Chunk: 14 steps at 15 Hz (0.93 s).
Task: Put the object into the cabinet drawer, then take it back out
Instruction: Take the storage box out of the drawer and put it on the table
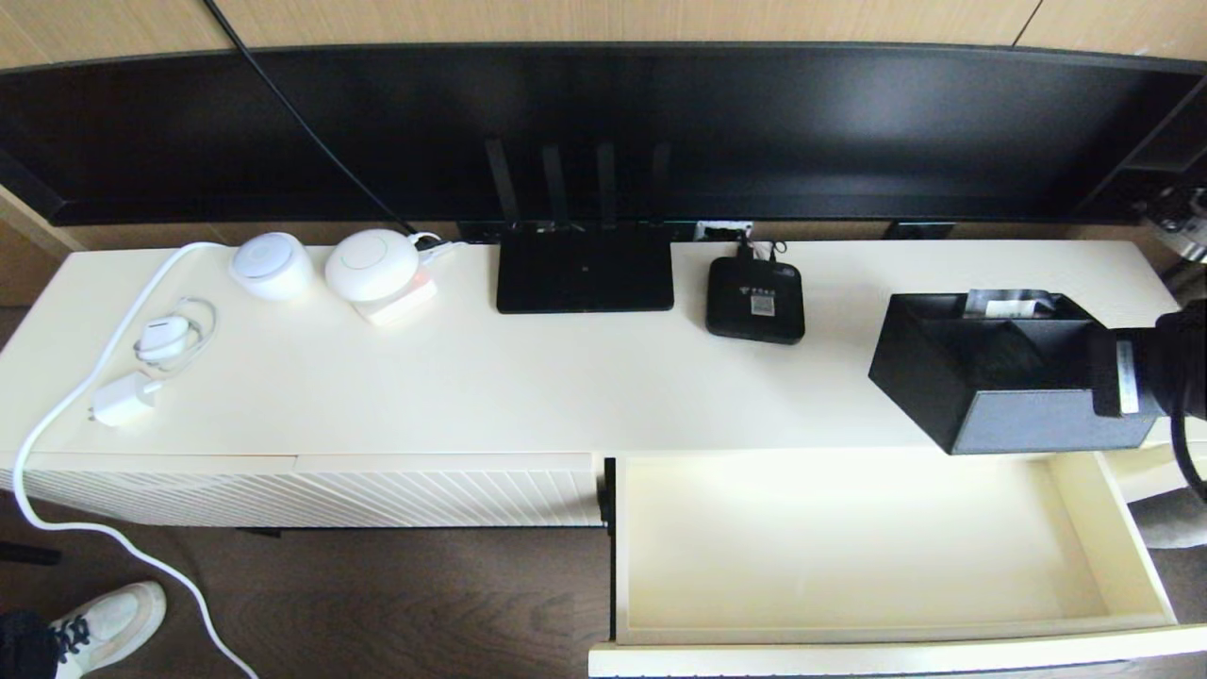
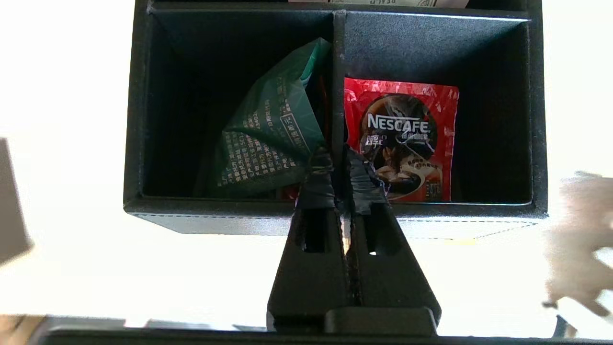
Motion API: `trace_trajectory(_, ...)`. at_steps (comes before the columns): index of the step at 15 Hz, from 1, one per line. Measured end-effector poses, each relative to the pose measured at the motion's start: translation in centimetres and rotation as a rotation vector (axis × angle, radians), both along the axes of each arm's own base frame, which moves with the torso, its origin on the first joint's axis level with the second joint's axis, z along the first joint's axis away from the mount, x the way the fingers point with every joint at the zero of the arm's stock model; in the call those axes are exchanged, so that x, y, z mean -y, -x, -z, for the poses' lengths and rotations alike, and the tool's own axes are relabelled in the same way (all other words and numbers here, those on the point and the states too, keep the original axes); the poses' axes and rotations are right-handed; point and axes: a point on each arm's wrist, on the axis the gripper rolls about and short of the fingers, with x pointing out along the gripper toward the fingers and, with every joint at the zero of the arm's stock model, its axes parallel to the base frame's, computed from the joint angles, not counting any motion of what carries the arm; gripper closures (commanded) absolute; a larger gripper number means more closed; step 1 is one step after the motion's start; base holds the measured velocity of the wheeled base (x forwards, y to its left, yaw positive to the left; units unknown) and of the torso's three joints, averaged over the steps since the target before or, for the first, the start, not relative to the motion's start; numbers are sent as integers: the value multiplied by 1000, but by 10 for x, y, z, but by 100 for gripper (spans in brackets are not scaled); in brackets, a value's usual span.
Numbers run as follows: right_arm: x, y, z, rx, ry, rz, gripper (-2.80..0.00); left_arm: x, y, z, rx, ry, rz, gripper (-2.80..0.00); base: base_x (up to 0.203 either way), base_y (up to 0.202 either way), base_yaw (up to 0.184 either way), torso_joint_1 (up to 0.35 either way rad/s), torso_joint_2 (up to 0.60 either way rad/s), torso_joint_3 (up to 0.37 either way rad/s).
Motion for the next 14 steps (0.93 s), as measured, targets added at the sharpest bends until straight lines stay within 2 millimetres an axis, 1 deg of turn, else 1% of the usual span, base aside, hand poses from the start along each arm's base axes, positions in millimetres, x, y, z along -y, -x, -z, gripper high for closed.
trace_trajectory(2, 2, -16, 3, 34, 9, 42, 0, 0, 0, 0, 0, 0, 0, 0, 0, 0, 0, 0, 0, 0)
trace_trajectory(4, 2, -25, 9, 27, 10, 46, 0, 0, 0, 0, 0, 0, 0, 0, 0, 0, 0, 0, 0, 0)
trace_trajectory(9, 2, -28, 23, 1, 8, 28, 0, 0, 0, 0, 0, 0, 0, 0, 0, 0, 0, 0, 0, 0)
trace_trajectory(14, 0, -38, 17, 46, 2, 21, 0, 0, 0, 0, 0, 0, 0, 0, 0, 0, 0, 0, 0, 0)
